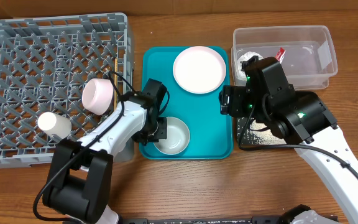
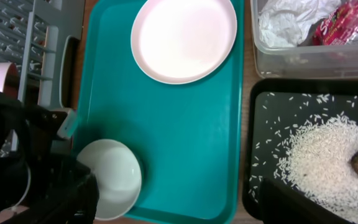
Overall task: Sort waste into correct bins and load items into the dishwasher
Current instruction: 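Carry the pale green bowl into the dish rack and release it, then reach the left gripper to the large white plate and grasp its edge, then lift the white plate and stand it upright in the rack's left side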
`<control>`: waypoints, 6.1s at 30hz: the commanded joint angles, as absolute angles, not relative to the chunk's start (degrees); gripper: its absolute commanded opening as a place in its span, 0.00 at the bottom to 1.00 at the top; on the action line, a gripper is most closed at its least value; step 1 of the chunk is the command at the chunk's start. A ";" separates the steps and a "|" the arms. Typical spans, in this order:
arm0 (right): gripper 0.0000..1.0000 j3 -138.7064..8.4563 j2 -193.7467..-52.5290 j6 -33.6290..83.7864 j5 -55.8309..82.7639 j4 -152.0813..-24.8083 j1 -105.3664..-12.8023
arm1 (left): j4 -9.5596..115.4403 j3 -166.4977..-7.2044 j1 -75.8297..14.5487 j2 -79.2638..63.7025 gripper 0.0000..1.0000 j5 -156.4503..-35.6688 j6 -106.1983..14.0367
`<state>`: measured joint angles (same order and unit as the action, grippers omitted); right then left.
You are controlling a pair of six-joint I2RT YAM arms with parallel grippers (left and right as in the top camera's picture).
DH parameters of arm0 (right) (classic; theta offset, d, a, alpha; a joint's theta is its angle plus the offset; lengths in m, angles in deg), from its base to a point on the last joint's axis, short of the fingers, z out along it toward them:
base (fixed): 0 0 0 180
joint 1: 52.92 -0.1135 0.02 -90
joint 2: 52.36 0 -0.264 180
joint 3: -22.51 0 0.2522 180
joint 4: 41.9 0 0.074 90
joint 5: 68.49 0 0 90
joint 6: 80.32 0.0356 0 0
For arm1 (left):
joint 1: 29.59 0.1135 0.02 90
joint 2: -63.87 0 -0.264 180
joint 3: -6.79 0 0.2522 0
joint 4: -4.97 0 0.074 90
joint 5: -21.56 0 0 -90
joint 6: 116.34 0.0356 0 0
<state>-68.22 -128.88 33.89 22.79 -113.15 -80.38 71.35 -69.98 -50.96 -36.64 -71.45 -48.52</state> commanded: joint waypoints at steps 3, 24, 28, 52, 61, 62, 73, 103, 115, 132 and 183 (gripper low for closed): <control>0.83 -68.52 -128.90 34.17 22.68 -112.96 -80.27 | 80.62 -83.86 -49.49 -28.93 0.04 -64.52 -50.75; 0.83 -68.52 -128.90 34.15 22.70 -113.53 -80.27 | 81.39 -95.83 -29.62 -29.89 0.04 7.24 -42.29; 0.83 -68.52 -128.90 34.15 22.70 -113.50 -80.27 | 80.78 -95.83 -24.73 -33.58 0.04 2.12 -43.75; 0.83 -68.52 -128.90 34.15 22.70 -114.53 -80.27 | 66.17 -95.83 -20.16 -49.28 0.04 5.51 -30.81; 0.83 -68.52 -128.90 34.15 22.72 -114.53 -80.27 | 65.02 -95.83 -19.92 -49.28 0.04 3.28 -29.35; 0.83 -68.52 -128.90 34.15 22.72 -114.53 -80.27 | 65.02 -95.81 -19.90 -49.28 0.04 3.30 -29.33; 0.83 -68.52 -128.90 34.15 22.70 -114.55 -80.27 | 65.02 -95.68 -21.43 -49.28 0.05 -0.94 -29.28; 0.81 -68.52 -128.90 34.15 22.70 -114.51 -80.27 | 69.65 -95.70 -30.94 -49.17 0.35 -7.04 -30.25; 0.81 -68.52 -128.90 34.15 22.72 -114.33 -80.27 | 74.41 -100.88 -34.19 -35.11 0.64 -30.16 -36.17; 0.82 -68.52 -128.90 34.19 21.72 -111.95 -80.21 | 74.66 -100.51 -43.44 -34.98 0.40 -83.43 -45.92; 0.78 -68.46 -129.01 34.15 20.34 -113.02 -80.23 | 88.25 -114.76 -43.70 -27.00 0.04 -19.43 -39.45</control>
<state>-68.22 -128.88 34.02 20.34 -113.33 -80.38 86.50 -114.72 -43.72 -29.23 -41.31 -44.39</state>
